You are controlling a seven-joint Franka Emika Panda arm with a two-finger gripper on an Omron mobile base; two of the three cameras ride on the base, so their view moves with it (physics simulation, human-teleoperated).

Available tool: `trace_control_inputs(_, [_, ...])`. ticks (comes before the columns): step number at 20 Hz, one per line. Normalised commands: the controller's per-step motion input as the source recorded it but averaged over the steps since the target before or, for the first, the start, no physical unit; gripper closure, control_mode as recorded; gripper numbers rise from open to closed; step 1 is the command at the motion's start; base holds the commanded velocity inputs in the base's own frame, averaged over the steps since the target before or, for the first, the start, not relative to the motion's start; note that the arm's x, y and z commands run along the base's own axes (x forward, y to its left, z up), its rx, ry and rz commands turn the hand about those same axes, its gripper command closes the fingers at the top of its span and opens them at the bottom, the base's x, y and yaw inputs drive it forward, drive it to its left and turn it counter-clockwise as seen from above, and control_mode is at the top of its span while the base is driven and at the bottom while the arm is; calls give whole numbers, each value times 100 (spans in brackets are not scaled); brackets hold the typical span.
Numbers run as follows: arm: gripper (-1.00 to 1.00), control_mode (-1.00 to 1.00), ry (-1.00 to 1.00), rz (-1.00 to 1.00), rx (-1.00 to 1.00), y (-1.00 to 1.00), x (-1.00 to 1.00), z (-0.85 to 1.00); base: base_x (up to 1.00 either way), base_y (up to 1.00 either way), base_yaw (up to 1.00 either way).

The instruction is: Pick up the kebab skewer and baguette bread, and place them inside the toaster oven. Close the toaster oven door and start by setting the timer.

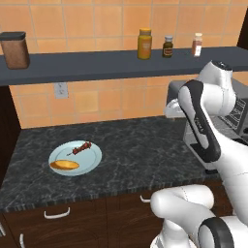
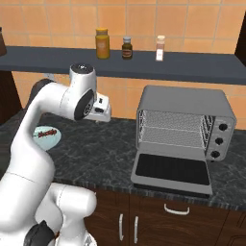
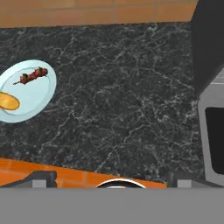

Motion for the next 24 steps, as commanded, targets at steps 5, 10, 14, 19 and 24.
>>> trace_control_inputs(5, [-100, -100, -32, 17, 28, -100, -9, -33, 0, 0, 0])
trace_control_inputs(10, [-100, -100, -29, 14, 16, -85, 4, -48, 0, 0, 0])
trace_control_inputs(14, [-100, -100, -8, 12, 6, -74, 30, -21, 0, 0, 0])
trace_control_inputs(19, [-100, -100, -5, 14, 1, -76, 43, -3, 0, 0, 0])
trace_control_inputs(24, [-100, -100, -19, 3, 0, -37, 59, -29, 0, 0, 0])
